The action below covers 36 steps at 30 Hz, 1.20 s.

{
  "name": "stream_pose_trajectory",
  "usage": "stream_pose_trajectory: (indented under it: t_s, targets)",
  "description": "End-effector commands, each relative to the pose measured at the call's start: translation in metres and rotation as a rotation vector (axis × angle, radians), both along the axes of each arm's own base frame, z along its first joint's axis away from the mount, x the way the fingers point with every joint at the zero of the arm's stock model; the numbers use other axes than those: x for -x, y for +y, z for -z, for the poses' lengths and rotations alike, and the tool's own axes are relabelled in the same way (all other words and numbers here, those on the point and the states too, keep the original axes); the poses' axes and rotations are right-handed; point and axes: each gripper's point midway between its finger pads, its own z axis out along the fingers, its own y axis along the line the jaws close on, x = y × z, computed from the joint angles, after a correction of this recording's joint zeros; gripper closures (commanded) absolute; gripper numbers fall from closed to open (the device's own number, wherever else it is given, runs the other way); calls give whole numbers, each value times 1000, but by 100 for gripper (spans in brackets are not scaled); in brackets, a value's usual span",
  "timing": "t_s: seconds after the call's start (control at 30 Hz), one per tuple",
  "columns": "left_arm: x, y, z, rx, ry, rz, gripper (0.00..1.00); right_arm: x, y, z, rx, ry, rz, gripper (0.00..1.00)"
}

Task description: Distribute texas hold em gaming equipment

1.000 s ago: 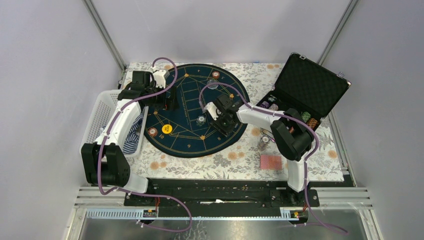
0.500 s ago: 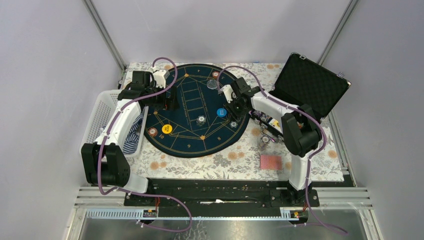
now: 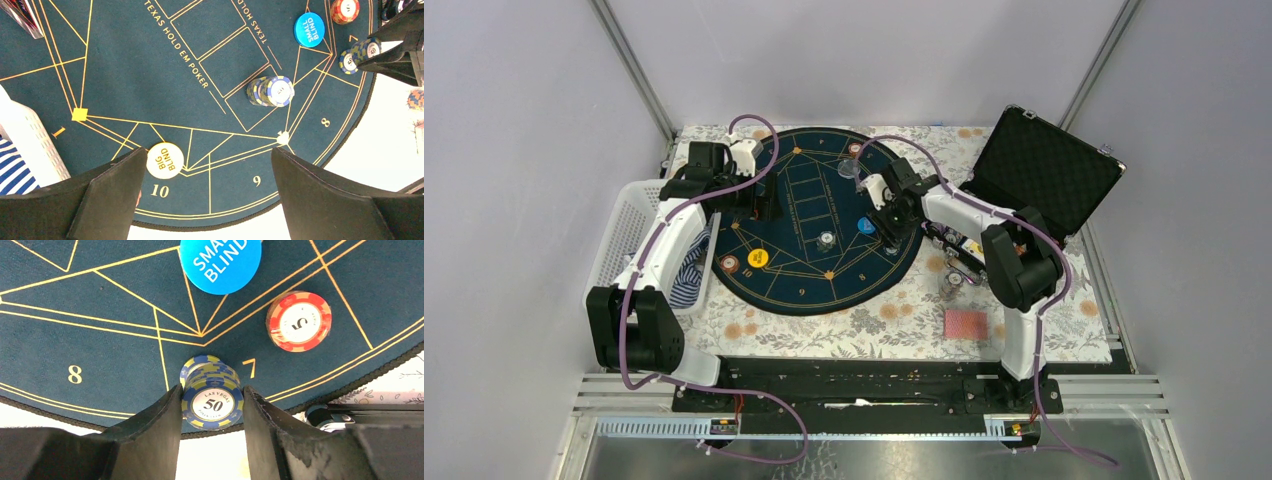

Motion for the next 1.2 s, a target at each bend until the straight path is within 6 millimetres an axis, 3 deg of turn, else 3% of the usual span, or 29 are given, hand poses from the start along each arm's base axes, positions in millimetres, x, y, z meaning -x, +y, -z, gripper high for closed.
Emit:
stream_pose_trajectory:
  t_s: [0.0,0.1,0.23,0.4,0.57,0.7,0.97,1.17]
  targets:
    - [-7,-2,-12,18,-56,9,1,6,15,3,-11,1,-40,59]
    - [-7,-1,-12,11,-60,11,1,8,16,9,9,2,-46,56]
    - [-7,1,-12,-12,-73,32,1,7,17,3,5,5,-38,39]
    - [-1,-11,-9,-86,-81,129,1,3,19,-42,-66,-46,-6,15]
    - [1,-33,8,-177,-70,231,1,2,6,-99,-228,-69,47,1]
    - [5,-62,26,-215,-29,343,1,9,-22,-121,-304,-105,95,0]
    - [-3,-109,55,-310,9,462,4,12,-81,-122,-435,-81,262,0]
    - [-7,-130,79,-372,42,506,11,6,-105,-126,-475,-91,329,0]
